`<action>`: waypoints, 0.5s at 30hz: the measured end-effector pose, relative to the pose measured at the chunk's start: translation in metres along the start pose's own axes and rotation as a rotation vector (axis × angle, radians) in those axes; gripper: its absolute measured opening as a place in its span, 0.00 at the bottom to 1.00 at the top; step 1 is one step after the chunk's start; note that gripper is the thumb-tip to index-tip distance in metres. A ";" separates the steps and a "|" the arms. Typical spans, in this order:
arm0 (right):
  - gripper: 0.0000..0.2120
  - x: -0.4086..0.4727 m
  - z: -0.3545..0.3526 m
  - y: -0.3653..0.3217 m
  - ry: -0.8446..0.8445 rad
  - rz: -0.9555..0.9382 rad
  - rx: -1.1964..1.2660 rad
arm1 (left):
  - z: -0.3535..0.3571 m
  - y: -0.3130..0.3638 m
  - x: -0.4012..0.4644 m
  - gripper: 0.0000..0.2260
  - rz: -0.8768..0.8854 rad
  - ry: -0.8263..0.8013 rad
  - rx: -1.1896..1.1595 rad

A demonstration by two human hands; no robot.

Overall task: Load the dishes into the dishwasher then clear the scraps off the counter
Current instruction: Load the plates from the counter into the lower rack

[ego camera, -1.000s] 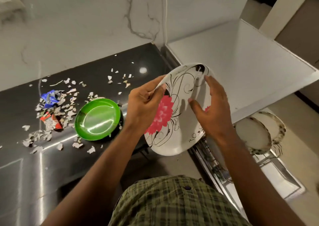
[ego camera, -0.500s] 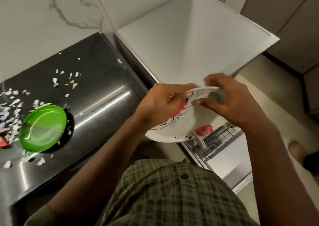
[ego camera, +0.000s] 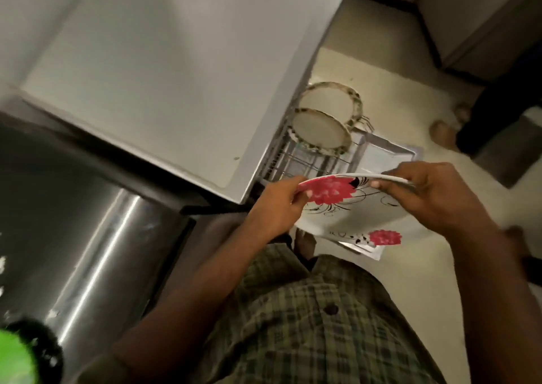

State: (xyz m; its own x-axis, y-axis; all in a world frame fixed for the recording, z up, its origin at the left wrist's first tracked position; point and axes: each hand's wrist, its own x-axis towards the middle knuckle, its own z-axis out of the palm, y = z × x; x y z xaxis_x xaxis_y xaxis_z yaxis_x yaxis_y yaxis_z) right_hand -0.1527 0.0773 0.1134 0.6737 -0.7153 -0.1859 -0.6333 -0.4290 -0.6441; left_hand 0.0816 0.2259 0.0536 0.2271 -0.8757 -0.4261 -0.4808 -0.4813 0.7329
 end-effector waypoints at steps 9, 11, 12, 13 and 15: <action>0.09 -0.030 0.047 0.068 0.243 0.226 -0.094 | 0.059 -0.023 0.091 0.14 -0.290 -0.082 -0.559; 0.10 -0.026 0.067 0.088 0.248 0.282 -0.020 | 0.071 -0.031 0.109 0.11 -0.267 -0.047 -0.529; 0.11 -0.021 0.078 0.098 0.239 0.306 0.017 | 0.077 -0.037 0.118 0.11 -0.264 -0.009 -0.516; 0.13 -0.014 0.087 0.109 0.228 0.310 0.047 | 0.084 -0.043 0.130 0.12 -0.248 0.036 -0.512; 0.16 0.002 0.103 0.127 0.234 0.302 0.100 | 0.094 -0.056 0.152 0.15 -0.194 0.127 -0.492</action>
State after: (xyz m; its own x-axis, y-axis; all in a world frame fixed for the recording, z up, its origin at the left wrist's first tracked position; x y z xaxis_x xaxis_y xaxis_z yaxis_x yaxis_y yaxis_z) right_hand -0.1923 0.0782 -0.0448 0.3505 -0.9123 -0.2118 -0.7418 -0.1323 -0.6575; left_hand 0.0634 0.1233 -0.1024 0.3875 -0.7522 -0.5330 0.0268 -0.5687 0.8221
